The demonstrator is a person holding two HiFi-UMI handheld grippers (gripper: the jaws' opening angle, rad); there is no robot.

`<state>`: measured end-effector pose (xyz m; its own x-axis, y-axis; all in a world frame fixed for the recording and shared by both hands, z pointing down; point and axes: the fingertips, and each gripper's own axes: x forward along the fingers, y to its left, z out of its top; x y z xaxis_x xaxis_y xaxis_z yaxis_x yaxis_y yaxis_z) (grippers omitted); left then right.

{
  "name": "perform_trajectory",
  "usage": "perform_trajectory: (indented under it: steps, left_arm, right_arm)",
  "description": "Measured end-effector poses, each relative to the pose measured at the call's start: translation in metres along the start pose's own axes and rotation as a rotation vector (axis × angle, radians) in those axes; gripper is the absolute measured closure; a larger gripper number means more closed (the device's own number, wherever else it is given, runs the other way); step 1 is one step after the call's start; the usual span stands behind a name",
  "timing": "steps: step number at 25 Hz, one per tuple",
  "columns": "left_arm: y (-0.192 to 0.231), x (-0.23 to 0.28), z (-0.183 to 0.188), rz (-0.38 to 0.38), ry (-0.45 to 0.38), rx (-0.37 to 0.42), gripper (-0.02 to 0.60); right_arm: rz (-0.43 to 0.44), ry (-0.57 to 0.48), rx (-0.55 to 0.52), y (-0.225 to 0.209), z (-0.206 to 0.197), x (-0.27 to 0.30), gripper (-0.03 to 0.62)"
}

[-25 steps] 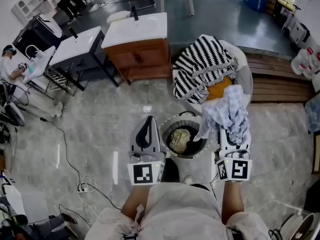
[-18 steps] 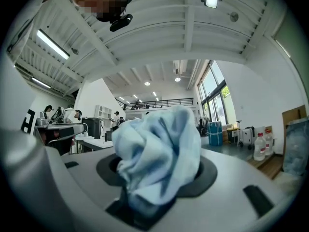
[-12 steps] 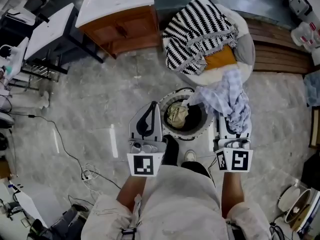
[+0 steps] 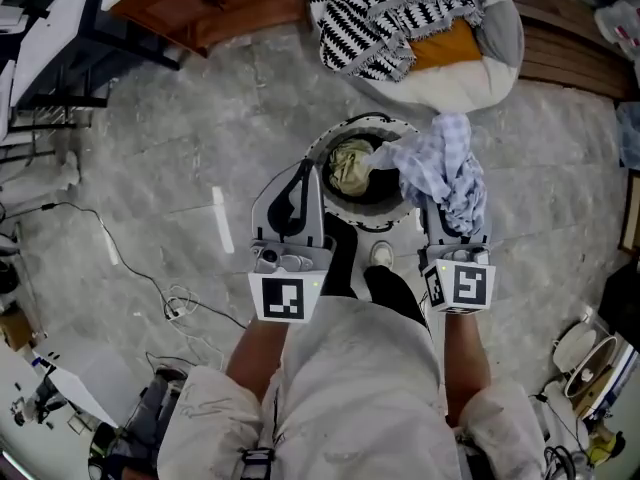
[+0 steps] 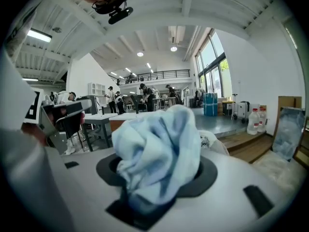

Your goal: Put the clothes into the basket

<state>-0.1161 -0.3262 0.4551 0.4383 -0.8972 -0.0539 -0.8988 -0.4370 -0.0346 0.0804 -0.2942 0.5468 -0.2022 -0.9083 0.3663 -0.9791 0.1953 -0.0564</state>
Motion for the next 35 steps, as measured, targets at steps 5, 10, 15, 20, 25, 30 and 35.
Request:
perform_trajectory:
  steps: [5, 10, 15, 20, 25, 30, 35]
  left_arm:
    - [0.000, -0.003, -0.039, -0.001, 0.071, -0.044, 0.577]
    - [-0.006, -0.005, -0.073, -0.025, 0.114, -0.076, 0.577]
    - [-0.007, -0.008, -0.097, -0.048, 0.140, -0.083, 0.577]
    - [-0.006, -0.017, -0.116, -0.054, 0.174, -0.093, 0.577]
    - [-0.005, -0.023, -0.125, -0.068, 0.188, -0.090, 0.577]
    - [-0.008, -0.027, -0.133, -0.081, 0.209, -0.097, 0.577]
    - [-0.014, -0.029, -0.137, -0.105, 0.220, -0.095, 0.577]
  right_arm:
    - [-0.014, 0.185, 0.013, 0.002, -0.088, 0.022, 0.372]
    - [-0.003, 0.339, 0.012, 0.005, -0.172, 0.048, 0.373]
    - [-0.012, 0.480, -0.004, 0.007, -0.245, 0.073, 0.373]
    - [-0.051, 0.650, 0.080, 0.005, -0.321, 0.082, 0.372]
    - [-0.098, 0.807, 0.275, -0.001, -0.385, 0.086, 0.370]
    - [-0.123, 0.948, 0.269, -0.006, -0.413, 0.085, 0.368]
    - [-0.100, 0.945, 0.247, -0.005, -0.417, 0.091, 0.355]
